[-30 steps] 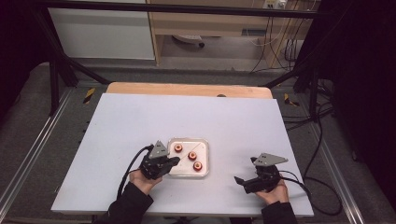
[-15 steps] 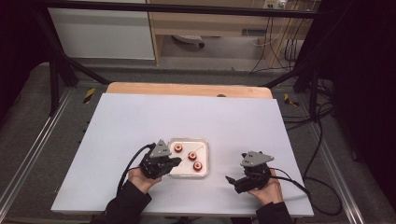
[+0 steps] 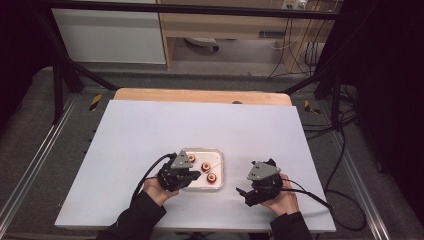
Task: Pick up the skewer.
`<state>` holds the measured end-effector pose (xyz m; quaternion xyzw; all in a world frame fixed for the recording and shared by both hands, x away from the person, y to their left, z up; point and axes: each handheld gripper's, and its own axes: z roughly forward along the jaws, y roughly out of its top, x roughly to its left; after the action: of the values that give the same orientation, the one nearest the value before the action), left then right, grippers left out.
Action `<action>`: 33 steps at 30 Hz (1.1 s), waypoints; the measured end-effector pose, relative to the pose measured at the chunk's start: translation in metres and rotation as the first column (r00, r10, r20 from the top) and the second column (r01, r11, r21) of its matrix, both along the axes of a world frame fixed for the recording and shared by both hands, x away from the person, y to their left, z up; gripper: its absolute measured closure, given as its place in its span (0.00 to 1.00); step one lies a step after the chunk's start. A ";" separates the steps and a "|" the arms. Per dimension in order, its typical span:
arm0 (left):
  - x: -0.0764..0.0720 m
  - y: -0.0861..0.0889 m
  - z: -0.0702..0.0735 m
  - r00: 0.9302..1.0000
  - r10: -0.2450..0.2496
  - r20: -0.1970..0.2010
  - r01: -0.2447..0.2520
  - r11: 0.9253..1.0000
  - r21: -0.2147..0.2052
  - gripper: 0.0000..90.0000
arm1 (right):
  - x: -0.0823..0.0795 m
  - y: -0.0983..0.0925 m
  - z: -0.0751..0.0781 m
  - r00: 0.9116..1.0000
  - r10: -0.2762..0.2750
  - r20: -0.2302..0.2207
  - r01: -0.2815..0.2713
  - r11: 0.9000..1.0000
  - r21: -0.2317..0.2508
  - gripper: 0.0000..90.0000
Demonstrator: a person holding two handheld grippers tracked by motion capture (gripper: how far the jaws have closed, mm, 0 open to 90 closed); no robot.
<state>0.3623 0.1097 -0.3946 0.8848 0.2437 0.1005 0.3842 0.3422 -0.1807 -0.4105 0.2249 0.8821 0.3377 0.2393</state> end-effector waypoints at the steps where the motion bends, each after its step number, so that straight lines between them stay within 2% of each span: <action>1: 0.000 -0.002 0.000 1.000 -0.007 -0.002 0.007 1.000 0.004 0.98 | -0.001 0.003 0.001 1.000 0.013 0.014 -0.012 1.000 -0.019 0.05; 5: -0.001 -0.011 -0.001 1.000 -0.025 -0.008 0.025 1.000 0.013 0.98 | -0.004 0.009 0.003 0.999 0.038 0.034 -0.036 0.998 -0.052 0.06; 8: -0.001 -0.016 -0.002 0.999 -0.046 -0.012 0.046 0.998 0.035 0.98 | -0.005 0.012 0.003 0.998 0.050 0.037 -0.047 0.996 -0.080 0.07; 9: -0.002 -0.018 -0.002 0.999 -0.049 -0.014 0.050 0.998 0.035 0.98 | -0.006 0.015 0.003 0.997 0.064 0.048 -0.059 0.993 -0.102 0.09; 16: -0.003 -0.029 -0.001 0.996 -0.082 -0.026 0.083 0.995 0.051 0.98 | -0.010 0.023 0.005 0.990 0.113 0.085 -0.100 0.985 -0.141 0.14; 17: -0.003 -0.031 0.000 0.996 -0.088 -0.027 0.090 0.994 0.055 0.98 | -0.012 0.025 0.006 0.986 0.131 0.101 -0.114 0.980 -0.162 0.18; 19: -0.004 -0.034 0.001 0.995 -0.098 -0.029 0.100 0.993 0.061 0.98 | -0.014 0.027 0.006 0.981 0.155 0.117 -0.133 0.976 -0.175 0.22; 20: -0.004 -0.035 0.001 0.994 -0.102 -0.031 0.103 0.993 0.062 0.98 | -0.014 0.027 0.006 0.981 0.155 0.117 -0.133 0.976 -0.175 0.22; 21: -0.004 -0.036 0.001 0.994 -0.105 -0.032 0.107 0.992 0.066 0.98 | -0.015 0.028 0.006 0.976 0.176 0.127 -0.151 0.970 -0.188 0.26; 22: -0.004 -0.037 0.001 0.993 -0.109 -0.033 0.111 0.991 0.068 0.98 | -0.015 0.028 0.006 0.976 0.176 0.127 -0.151 0.970 -0.188 0.26; 23: -0.004 -0.039 0.002 0.993 -0.113 -0.035 0.115 0.991 0.069 0.98 | -0.016 0.029 0.006 0.971 0.197 0.133 -0.168 0.965 -0.199 0.30; 26: -0.005 -0.042 0.002 0.992 -0.123 -0.042 0.126 0.989 0.074 0.98 | -0.017 0.029 0.005 0.967 0.214 0.136 -0.182 0.960 -0.214 0.34; 27: -0.005 -0.044 0.002 0.991 -0.126 -0.044 0.129 0.989 0.074 0.98 | -0.017 0.030 0.004 0.963 0.230 0.143 -0.193 0.953 -0.231 0.38; 28: -0.005 -0.045 0.002 0.990 -0.130 -0.046 0.133 0.988 0.076 0.98 | -0.017 0.030 0.004 0.963 0.230 0.143 -0.193 0.953 -0.231 0.38; 30: -0.006 -0.048 0.002 0.989 -0.139 -0.052 0.143 0.986 0.081 0.98 | -0.019 0.030 0.003 0.958 0.245 0.147 -0.204 0.946 -0.253 0.42; 33: -0.007 -0.054 0.002 0.987 -0.151 -0.054 0.156 0.983 0.093 0.98 | -0.020 0.030 0.001 0.944 0.287 0.161 -0.232 0.928 -0.292 0.49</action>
<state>0.3550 0.0557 -0.3923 0.9206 0.1784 0.0616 0.3419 0.3227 -0.1502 -0.4095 0.0359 0.9131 0.2647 0.3081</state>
